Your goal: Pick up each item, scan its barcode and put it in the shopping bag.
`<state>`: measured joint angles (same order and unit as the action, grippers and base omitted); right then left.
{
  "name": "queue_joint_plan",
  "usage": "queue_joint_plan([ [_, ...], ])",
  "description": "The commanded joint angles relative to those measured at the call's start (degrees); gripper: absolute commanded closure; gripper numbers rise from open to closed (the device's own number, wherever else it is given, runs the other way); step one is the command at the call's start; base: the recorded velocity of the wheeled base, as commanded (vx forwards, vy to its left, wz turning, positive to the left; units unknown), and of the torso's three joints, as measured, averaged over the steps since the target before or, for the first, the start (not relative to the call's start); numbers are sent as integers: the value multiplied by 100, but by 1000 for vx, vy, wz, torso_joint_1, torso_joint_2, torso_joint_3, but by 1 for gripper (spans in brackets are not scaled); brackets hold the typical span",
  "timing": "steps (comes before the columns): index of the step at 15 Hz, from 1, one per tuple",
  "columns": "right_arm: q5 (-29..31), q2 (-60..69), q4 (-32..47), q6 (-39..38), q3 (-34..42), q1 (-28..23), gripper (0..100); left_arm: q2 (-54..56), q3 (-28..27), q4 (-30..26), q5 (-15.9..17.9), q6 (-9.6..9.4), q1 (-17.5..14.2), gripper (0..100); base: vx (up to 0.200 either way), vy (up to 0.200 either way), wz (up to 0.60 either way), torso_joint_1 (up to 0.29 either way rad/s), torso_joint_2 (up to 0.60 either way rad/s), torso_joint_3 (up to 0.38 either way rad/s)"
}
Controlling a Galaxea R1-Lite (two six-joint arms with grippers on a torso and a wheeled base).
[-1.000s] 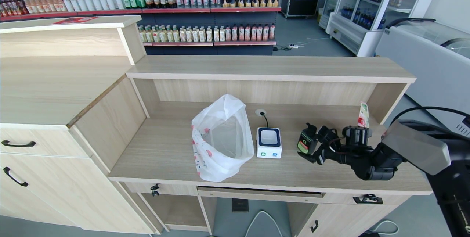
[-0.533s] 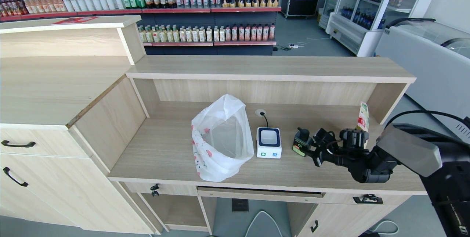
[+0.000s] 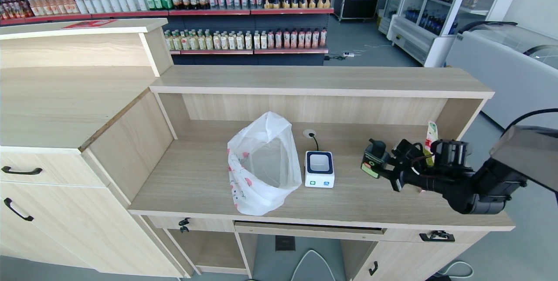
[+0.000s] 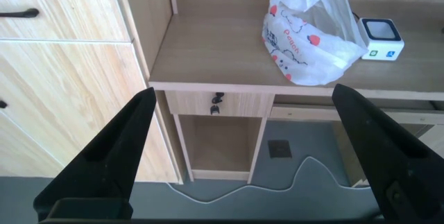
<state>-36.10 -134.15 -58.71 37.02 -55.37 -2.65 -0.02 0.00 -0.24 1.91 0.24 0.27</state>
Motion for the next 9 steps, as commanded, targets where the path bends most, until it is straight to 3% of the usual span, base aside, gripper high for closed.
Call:
queue_joint_plan([
  [1,59,2252,35,710,1450,-588,100,-6,0,-2,2,2,0,0,0,0,0,0,0,0],
  [2,103,2595,44,1105,1626,-781,100,-6,0,-2,2,2,0,0,0,0,0,0,0,0],
  [4,384,3711,35,3127,2285,-1458,100,-6,0,-2,2,2,-9,0,0,0,0,0,0,0],
  [5,349,3949,-44,3654,2514,-1643,100,-6,0,-2,2,2,-9,0,0,0,0,0,0,0],
  [9,-521,4555,-220,4902,2742,-1845,100,-6,0,-2,2,2,0,0,0,0,0,0,0,0],
])
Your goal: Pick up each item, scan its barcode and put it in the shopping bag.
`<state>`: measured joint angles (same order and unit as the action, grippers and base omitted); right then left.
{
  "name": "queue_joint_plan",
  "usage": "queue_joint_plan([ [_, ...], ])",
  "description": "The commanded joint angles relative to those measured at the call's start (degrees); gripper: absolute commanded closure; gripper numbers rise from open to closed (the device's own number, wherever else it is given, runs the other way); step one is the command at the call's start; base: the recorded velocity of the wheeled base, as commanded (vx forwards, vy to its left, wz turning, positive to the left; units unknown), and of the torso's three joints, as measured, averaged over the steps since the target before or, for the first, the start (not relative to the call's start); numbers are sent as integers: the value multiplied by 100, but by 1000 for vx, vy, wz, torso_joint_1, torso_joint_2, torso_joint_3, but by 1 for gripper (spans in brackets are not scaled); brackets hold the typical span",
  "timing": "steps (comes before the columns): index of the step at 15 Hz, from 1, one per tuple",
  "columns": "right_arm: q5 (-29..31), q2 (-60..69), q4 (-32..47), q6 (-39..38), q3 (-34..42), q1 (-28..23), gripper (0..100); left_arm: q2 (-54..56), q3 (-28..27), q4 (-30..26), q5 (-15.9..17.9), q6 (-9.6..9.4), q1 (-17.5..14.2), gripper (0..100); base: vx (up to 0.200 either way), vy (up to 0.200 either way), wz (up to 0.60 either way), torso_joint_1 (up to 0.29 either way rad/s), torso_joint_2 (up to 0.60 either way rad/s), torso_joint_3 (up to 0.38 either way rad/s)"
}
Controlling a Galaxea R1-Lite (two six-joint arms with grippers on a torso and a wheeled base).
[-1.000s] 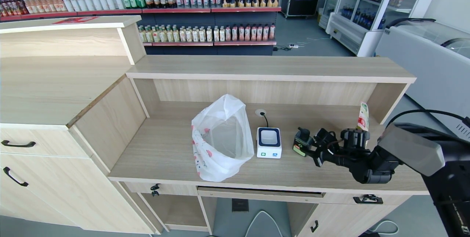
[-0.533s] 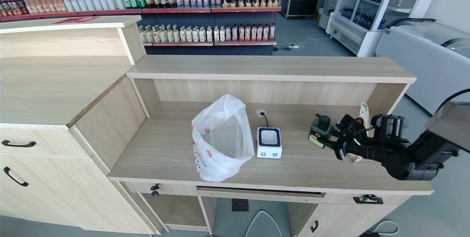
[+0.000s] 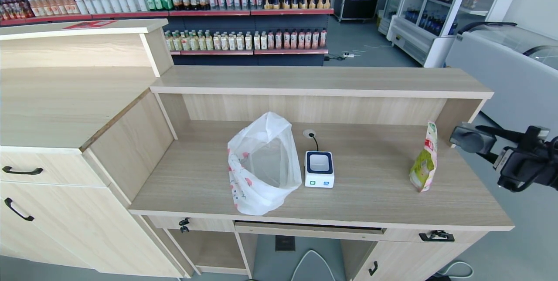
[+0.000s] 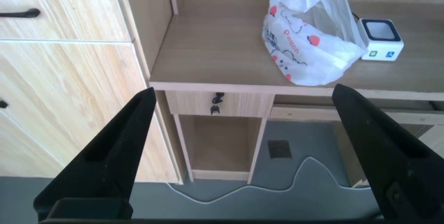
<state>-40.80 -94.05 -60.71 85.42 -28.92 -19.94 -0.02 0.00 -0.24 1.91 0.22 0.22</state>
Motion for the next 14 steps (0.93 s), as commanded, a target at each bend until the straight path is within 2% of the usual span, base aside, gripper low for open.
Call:
queue_joint_plan([
  [1,-226,678,-143,572,97,-133,100,-6,0,-2,2,4,4,0,0,0,0,0,0,0],
  [4,-332,1047,-1637,1530,105,-106,100,-6,0,-2,2,4,4,0,0,0,0,0,0,0],
  [5,-367,1143,-1936,1671,114,-10,100,-6,0,-2,2,4,4,0,0,0,0,0,0,0],
  [6,-429,1214,-1945,1794,149,272,100,-6,0,-2,2,4,4,0,0,0,0,0,0,0],
  [7,-429,1222,-1945,1829,158,324,100,-6,0,-2,2,4,4,0,0,0,0,0,0,0],
  [8,-455,1389,-1936,2559,211,922,100,-6,0,7,2,4,-4,0,0,0,0,0,0,0],
  [9,-490,1451,-1927,2638,220,1142,100,-6,0,-2,2,4,4,0,0,0,0,0,0,0],
  [10,-516,1671,-1945,2945,229,1836,100,-6,0,-2,2,4,4,0,0,0,0,0,0,0],
  [12,-446,2347,-1681,3807,308,2583,100,-6,0,-2,2,4,4,0,0,0,0,0,0,0],
  [14,-385,2945,-55,4817,325,3146,100,-6,0,-2,2,4,4,0,0,0,0,0,0,0],
])
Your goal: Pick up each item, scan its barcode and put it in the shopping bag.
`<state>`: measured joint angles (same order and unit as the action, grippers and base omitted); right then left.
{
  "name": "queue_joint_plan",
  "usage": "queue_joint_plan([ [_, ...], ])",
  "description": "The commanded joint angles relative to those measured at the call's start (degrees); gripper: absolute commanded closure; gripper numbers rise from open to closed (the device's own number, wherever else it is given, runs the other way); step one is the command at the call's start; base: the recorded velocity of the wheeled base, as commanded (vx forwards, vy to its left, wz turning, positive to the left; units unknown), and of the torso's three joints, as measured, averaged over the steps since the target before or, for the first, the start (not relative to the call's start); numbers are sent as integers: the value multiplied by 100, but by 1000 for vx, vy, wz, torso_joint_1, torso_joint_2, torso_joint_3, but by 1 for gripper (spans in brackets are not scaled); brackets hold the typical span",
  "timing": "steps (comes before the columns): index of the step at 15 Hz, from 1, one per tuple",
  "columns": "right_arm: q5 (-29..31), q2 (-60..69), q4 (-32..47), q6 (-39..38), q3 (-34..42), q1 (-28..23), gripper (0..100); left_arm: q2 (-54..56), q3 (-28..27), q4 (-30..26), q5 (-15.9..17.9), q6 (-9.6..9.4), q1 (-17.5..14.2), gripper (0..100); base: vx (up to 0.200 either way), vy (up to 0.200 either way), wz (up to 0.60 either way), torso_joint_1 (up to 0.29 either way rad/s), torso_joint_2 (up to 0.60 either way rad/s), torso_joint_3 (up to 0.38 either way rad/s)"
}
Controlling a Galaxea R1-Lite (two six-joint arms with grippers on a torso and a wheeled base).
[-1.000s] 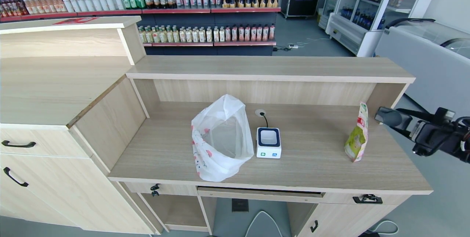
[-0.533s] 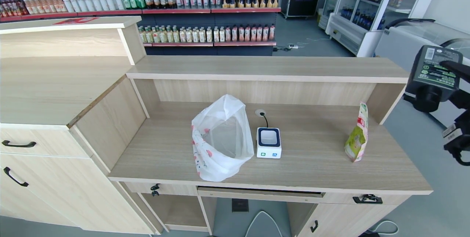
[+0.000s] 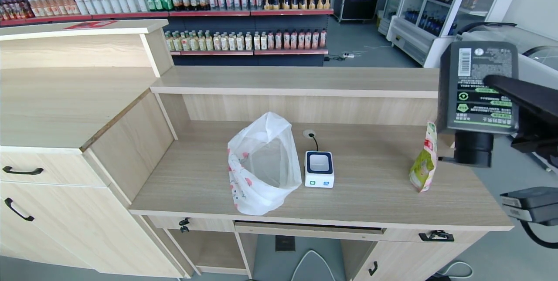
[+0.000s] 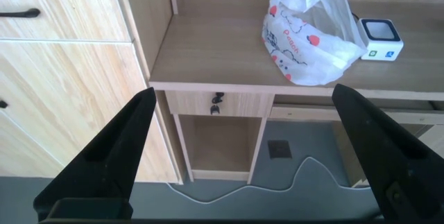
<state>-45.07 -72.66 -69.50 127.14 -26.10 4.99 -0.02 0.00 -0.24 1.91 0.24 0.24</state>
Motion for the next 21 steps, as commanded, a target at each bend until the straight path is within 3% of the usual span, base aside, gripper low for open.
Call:
queue_joint_plan([
  [1,323,1298,2151,1305,0,987,100,-6,0,-2,2,2,2,0,0,0,0,0,0,0],
  [3,780,1939,3434,1586,-9,1189,100,-6,0,-2,2,2,2,0,0,0,0,0,0,0],
  [5,939,2423,3601,1595,0,1417,100,-6,0,-2,2,2,-7,0,0,0,0,0,0,0],
  [11,1246,2282,3531,2017,-27,2771,100,-6,0,-2,2,2,2,0,0,0,0,0,0,0],
  [14,1571,2080,3302,2184,-18,3026,100,-6,0,-2,2,2,-7,0,0,0,0,0,0,0],
  [18,2020,1649,2467,2377,-18,4001,100,-6,0,-2,2,2,2,0,0,0,0,0,0,0],
  [19,2380,1535,2415,2500,-18,4432,100,-6,0,7,2,2,2,0,0,0,0,0,0,0],
  [21,2485,1500,2432,2746,0,4502,100,-6,0,-2,2,2,2,0,0,0,0,0,0,0],
])
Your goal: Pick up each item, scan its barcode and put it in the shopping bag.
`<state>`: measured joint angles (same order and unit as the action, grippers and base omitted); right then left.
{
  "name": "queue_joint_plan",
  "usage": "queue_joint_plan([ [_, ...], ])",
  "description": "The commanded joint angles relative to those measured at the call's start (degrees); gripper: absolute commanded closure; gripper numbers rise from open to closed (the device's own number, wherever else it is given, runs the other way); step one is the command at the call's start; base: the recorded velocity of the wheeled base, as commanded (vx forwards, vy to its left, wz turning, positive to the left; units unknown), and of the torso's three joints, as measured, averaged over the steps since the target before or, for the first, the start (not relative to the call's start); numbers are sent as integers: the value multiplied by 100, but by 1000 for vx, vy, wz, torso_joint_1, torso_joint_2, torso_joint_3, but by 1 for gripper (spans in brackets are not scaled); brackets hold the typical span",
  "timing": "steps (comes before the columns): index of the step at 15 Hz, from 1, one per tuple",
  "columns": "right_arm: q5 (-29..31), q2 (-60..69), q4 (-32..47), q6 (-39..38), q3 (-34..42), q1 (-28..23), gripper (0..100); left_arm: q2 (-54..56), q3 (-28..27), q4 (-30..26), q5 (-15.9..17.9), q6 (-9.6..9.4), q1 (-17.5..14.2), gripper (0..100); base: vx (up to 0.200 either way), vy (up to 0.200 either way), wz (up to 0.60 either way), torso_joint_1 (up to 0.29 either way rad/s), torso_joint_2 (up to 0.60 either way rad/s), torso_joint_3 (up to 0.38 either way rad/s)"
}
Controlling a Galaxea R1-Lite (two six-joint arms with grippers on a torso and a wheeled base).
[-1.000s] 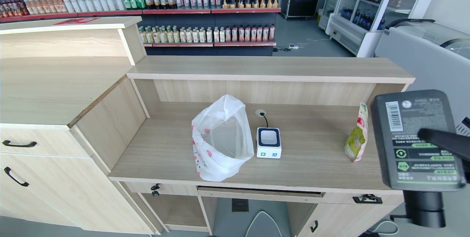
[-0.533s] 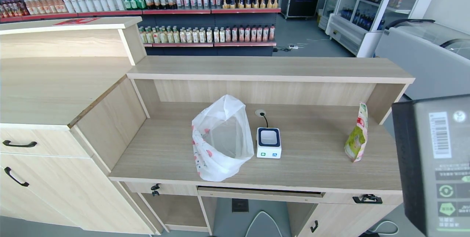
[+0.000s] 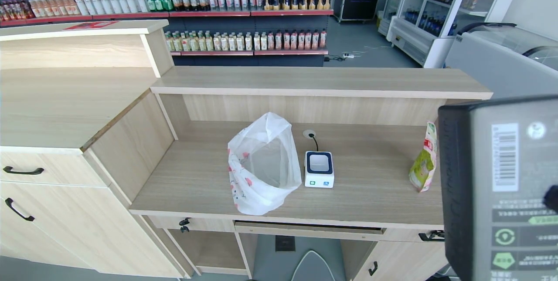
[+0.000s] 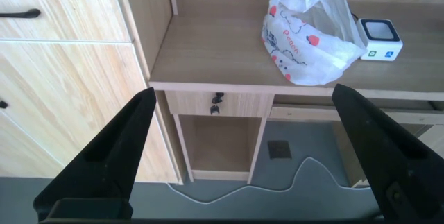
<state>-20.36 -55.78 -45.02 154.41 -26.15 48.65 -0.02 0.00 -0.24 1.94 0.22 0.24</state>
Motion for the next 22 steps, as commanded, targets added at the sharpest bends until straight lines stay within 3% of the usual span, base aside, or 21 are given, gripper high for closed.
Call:
queue_joint_plan([
  [1,14,-187,-7,28,40,74,100,-6,0,-2,0,4,2,0,0,0,0,0,0,0],
  [6,-3,-205,72,-33,92,-374,100,-6,0,-2,0,4,2,0,0,0,0,0,0,0],
  [8,-21,120,151,-350,92,-857,100,-6,0,-2,0,4,-7,0,0,0,0,0,0,0],
  [12,-478,991,1224,-534,92,-1438,100,-6,0,-2,0,4,2,0,0,0,0,0,0,0],
  [22,-522,999,1320,-684,31,-1367,100,-6,0,-2,0,4,2,0,0,0,0,0,0,0],
])
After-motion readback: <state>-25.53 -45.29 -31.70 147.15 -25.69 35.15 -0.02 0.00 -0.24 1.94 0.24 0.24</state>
